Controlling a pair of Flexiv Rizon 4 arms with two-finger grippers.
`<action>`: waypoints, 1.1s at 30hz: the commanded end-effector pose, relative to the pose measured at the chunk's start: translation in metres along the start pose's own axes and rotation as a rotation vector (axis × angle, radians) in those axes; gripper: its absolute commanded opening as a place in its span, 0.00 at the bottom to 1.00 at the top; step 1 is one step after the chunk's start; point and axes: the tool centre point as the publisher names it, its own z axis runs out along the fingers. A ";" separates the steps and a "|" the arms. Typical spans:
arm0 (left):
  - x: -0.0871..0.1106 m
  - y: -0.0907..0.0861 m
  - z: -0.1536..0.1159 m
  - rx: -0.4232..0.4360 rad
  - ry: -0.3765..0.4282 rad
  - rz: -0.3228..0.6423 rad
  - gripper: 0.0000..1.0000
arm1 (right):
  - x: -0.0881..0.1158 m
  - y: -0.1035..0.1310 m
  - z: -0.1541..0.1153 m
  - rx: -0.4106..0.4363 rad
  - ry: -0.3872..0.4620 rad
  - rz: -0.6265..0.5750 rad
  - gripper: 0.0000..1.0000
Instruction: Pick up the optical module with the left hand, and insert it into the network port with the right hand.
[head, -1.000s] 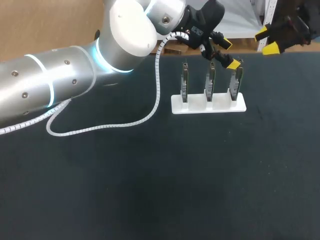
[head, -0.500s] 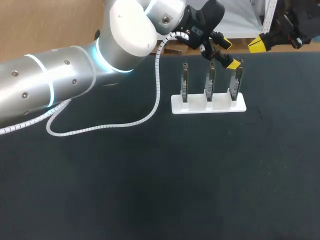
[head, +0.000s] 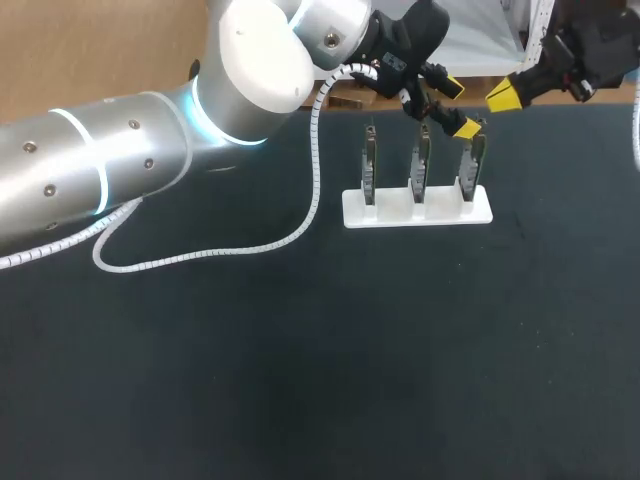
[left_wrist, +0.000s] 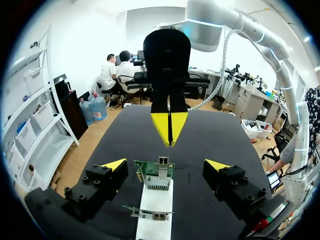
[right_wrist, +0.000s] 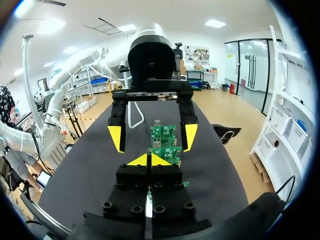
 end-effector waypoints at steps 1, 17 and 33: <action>-0.001 0.001 0.001 0.001 0.005 -0.002 1.00 | 0.002 -0.004 0.003 -0.017 0.001 -0.001 0.00; -0.001 0.001 0.001 0.001 0.005 -0.002 1.00 | 0.007 -0.006 0.010 -0.019 0.020 0.007 0.00; -0.001 0.001 0.001 0.001 0.005 -0.002 1.00 | 0.014 -0.007 0.015 -0.030 0.032 0.022 0.00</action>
